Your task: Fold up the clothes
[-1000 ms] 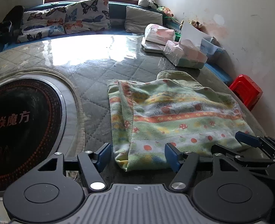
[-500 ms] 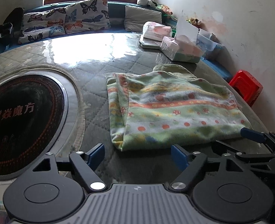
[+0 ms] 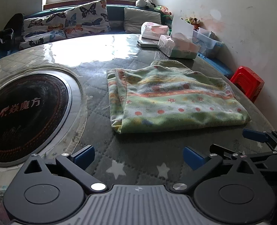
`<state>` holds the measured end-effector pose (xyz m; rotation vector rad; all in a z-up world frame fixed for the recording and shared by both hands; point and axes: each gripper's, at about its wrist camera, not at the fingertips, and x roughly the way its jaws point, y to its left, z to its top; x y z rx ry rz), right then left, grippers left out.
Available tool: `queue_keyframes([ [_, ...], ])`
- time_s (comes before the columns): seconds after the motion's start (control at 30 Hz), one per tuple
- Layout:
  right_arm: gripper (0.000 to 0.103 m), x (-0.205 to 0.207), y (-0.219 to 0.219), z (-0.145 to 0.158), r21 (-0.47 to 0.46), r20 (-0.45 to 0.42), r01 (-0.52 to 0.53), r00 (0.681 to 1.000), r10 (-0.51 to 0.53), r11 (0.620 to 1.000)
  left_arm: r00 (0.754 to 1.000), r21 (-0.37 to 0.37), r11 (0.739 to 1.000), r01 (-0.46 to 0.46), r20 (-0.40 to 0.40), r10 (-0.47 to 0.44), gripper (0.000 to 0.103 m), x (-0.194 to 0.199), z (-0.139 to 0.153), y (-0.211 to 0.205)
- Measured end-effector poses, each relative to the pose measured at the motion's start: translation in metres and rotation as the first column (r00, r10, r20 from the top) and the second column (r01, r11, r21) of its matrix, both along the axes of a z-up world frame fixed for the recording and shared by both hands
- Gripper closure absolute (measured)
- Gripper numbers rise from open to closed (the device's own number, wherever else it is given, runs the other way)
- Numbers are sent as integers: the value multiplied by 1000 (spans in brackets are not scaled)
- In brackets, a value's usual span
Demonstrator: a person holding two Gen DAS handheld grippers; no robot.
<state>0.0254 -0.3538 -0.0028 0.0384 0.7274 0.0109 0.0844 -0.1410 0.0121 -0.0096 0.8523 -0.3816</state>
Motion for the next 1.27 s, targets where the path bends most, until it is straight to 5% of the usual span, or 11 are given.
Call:
queue_keyframes([
  [1.27, 0, -32, 2, 0, -6, -16, 65, 998, -65, 998, 999, 28, 999, 16, 28, -17, 0, -35, 2, -1],
])
